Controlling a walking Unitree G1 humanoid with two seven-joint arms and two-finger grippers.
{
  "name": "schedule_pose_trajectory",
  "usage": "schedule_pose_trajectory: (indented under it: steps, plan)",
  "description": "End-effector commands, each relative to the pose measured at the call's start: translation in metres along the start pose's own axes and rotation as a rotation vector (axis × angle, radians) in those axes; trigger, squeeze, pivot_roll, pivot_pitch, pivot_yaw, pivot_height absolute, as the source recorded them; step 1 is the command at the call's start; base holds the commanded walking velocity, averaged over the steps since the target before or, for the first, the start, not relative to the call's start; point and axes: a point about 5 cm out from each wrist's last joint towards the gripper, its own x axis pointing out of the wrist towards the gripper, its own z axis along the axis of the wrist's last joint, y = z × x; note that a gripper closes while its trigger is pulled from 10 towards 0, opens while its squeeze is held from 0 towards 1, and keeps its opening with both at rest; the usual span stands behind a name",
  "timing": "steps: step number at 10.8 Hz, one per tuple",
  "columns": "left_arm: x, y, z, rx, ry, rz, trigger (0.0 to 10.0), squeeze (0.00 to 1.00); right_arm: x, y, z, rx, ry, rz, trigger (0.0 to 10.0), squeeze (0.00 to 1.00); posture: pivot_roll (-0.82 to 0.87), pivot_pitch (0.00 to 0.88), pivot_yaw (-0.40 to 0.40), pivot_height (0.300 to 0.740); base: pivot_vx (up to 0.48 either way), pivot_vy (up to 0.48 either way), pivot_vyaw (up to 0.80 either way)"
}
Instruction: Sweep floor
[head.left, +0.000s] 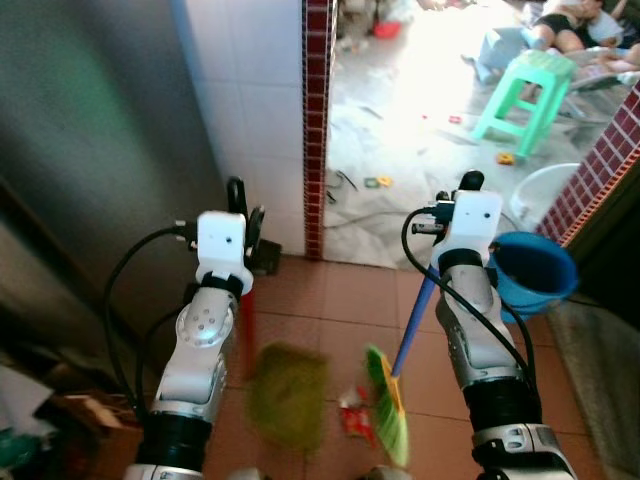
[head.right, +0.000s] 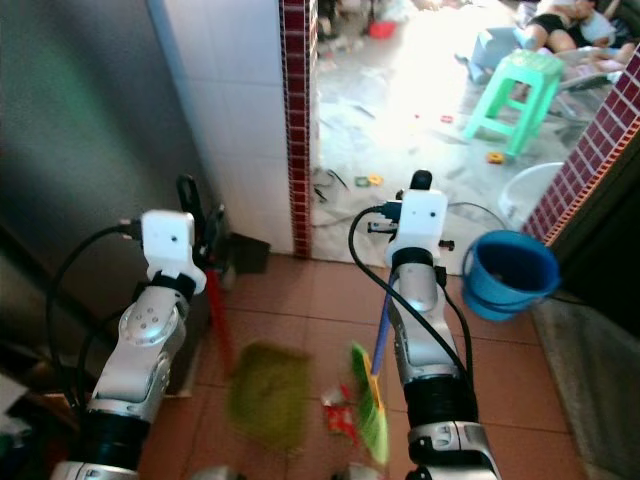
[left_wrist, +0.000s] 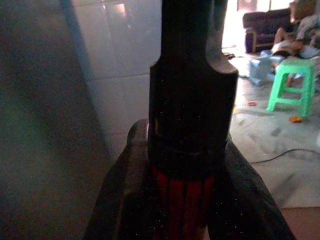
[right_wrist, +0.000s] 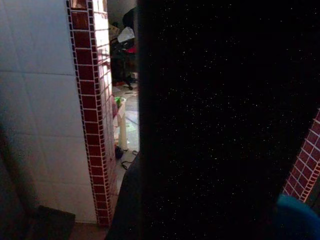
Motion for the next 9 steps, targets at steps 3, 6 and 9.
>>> schedule_pose_trajectory:
  steps: [3, 6, 9]
  plan:
    - [0.012, 0.001, 0.006, 0.042, -0.038, 0.009, 10.0, 0.00, 0.001, -0.009, 0.006, -0.042, -0.021, -0.030, 10.0, 0.00, -0.08, 0.013, 0.025, 0.740, 0.000, 0.000, 0.00]
    - [0.019, -0.001, -0.012, 0.075, -0.022, 0.107, 10.0, 0.00, 0.002, -0.009, 0.008, -0.056, -0.009, -0.032, 10.0, 0.00, -0.10, 0.044, 0.017, 0.740, 0.000, 0.000, 0.00]
    - [0.025, -0.006, -0.029, 0.003, 0.004, 0.173, 10.0, 0.00, -0.001, -0.018, 0.010, -0.081, 0.016, -0.077, 10.0, 0.00, -0.13, 0.097, 0.020, 0.740, 0.000, 0.000, 0.00]
